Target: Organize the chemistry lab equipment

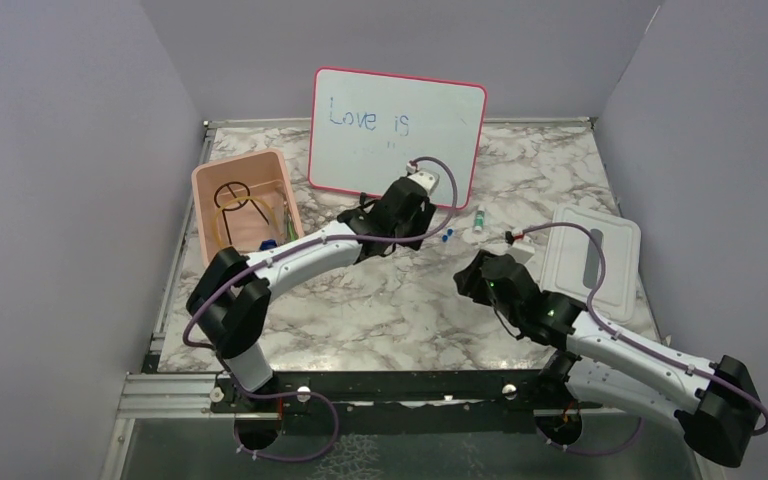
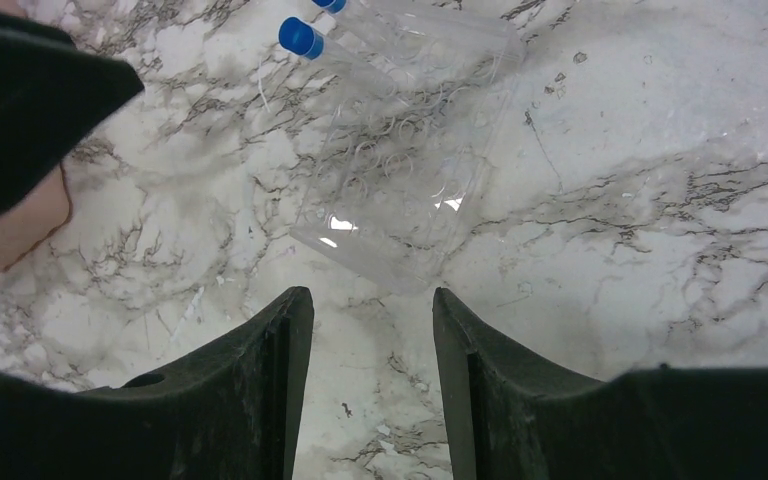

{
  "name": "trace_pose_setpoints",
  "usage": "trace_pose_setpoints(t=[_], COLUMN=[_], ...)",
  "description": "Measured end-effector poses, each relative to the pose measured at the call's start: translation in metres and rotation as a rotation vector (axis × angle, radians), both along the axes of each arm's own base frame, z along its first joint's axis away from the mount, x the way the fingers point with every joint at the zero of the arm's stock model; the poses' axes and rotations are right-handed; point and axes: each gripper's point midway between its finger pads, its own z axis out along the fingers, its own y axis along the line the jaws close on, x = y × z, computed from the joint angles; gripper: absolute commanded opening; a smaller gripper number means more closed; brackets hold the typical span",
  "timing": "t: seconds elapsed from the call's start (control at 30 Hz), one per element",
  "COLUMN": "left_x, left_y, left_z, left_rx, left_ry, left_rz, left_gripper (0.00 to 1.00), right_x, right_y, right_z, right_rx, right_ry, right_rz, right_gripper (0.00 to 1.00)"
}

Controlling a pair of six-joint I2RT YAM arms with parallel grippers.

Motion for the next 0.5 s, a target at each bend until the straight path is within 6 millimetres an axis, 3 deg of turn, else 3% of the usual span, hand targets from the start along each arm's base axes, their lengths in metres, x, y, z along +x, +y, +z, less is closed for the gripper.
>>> trace_pose_setpoints(t=[0.13,0.3,0.5], left_x=[0.037,0.067,0.082], left_y=[-0.001,0.005,0.002], left_z=[0.007,-0.019,-0.051], left_rx=[-0.037,-0.025,-0.011], left_ry=[-0.037,-0.004,0.029], left_rz=[0.041,0.015,-0.083], left_gripper=[0.55,0.57,0.61], right_x=[-0.001,-0.003,-0.004], right_y=[-0.002,-0.003,-0.005], right_z=[0.001,0.0,-0.005], right_rx=[0.005,0.006,-0.003], right_ry=[-0.003,-0.004,0.004], right_rz=[-0.002,-0.002,-0.002], right_gripper=[0.52,0.52,0.52])
